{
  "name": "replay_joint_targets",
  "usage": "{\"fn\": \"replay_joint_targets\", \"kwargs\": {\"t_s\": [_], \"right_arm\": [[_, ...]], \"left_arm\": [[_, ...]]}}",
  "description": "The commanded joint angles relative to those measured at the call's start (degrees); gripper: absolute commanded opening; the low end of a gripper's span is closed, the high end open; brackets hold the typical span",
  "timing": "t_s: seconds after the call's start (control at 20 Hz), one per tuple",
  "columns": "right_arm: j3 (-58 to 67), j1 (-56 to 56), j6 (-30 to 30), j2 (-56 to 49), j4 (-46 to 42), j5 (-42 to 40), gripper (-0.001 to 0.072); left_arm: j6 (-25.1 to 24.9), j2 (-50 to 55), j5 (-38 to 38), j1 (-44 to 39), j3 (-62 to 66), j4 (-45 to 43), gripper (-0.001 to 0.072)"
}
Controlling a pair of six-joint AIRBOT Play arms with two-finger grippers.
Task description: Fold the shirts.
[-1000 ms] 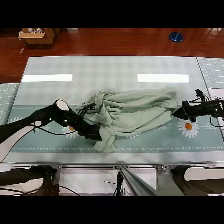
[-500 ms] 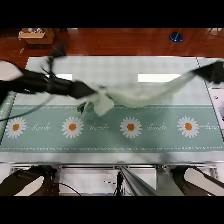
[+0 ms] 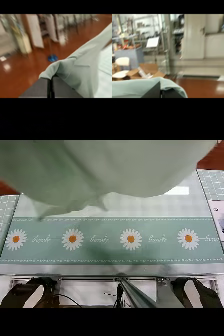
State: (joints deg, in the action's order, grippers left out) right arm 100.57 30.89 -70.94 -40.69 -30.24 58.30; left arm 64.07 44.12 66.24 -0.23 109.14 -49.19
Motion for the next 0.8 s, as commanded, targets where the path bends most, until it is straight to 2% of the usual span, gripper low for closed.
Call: {"fn": "replay_joint_targets", "kwargs": {"t_s": [0.0,0.1,0.35,0.5,0.6,0.75], "right_arm": [[8.3,0.0,-10.2,4.5,-13.4,1.2,0.0014],[12.3,0.0,-13.0,5.1,-18.5,8.8,0.0014],[18.8,0.0,-13.1,5.9,-28.4,31.3,0.0015],[18.8,0.0,-14.9,7.0,-29.0,38.6,0.0014],[18.8,0.0,-15.5,6.9,-29.1,46.3,0.0014],[18.6,-1.1,-16.0,6.4,-31.0,48.0,0.0014]], "left_arm": [[3.9,-3.3,3.4,0.9,9.6,-5.5,0.003],[6.2,-5.9,8.1,0.9,10.4,-6.0,0.003],[14.8,-12.0,23.2,1.0,10.5,-13.0,0.003],[18.9,-13.9,27.1,1.0,10.5,-14.5,0.003],[21.9,-13.9,32.0,1.0,10.5,-14.4,0.003],[24.7,-12.9,37.0,1.1,10.3,-14.1,0.003]]}}
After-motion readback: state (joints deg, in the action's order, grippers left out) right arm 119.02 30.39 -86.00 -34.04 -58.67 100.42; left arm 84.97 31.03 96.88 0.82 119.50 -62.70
